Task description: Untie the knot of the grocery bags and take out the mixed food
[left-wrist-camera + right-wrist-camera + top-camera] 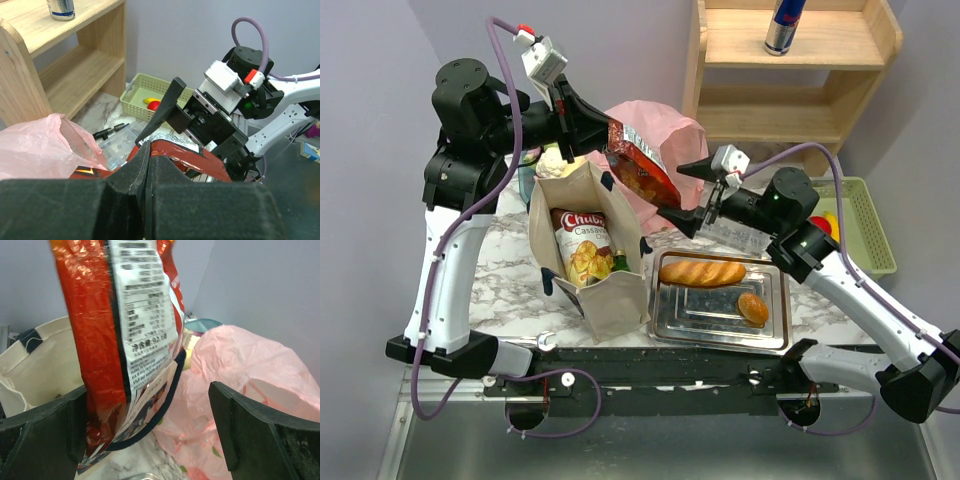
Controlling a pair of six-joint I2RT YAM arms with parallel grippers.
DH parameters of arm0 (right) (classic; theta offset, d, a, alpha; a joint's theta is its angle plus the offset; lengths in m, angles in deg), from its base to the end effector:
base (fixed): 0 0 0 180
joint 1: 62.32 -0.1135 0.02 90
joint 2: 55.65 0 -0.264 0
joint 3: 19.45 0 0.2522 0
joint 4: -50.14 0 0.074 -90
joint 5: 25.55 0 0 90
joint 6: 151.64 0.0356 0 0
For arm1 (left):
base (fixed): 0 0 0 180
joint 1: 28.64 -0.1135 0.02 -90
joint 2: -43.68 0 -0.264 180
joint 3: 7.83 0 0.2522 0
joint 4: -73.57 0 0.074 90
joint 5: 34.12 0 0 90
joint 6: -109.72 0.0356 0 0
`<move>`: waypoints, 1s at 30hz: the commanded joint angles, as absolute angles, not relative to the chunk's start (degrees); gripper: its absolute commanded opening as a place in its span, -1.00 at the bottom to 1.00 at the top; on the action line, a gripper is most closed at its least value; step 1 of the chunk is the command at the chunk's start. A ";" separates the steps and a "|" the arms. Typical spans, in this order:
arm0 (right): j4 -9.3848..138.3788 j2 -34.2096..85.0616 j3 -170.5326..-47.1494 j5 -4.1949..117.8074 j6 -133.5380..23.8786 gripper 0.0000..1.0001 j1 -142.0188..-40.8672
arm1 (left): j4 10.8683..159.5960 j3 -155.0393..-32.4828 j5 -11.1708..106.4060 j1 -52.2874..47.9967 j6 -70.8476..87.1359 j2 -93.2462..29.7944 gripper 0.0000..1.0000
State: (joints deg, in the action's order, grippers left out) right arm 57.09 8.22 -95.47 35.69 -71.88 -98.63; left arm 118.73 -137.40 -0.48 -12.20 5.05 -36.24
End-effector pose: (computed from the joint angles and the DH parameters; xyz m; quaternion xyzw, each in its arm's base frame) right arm 0.1954 0.1648 0.4131 -0.4266 0.5276 0.3245 0.6591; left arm 0.2127 -0.0937 0.5730 0.3560 0.5930 -0.4824 0.5376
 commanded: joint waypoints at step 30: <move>72.30 1.73 -92.83 32.15 -34.44 -0.82 -74.02 | 120.18 -137.28 10.97 -15.55 9.23 -36.42 0.76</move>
State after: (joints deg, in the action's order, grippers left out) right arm 66.03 5.88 -94.61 39.61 -48.58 -81.82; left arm 118.49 -138.10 8.88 -15.24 4.65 -36.96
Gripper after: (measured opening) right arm 0.264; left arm 0.875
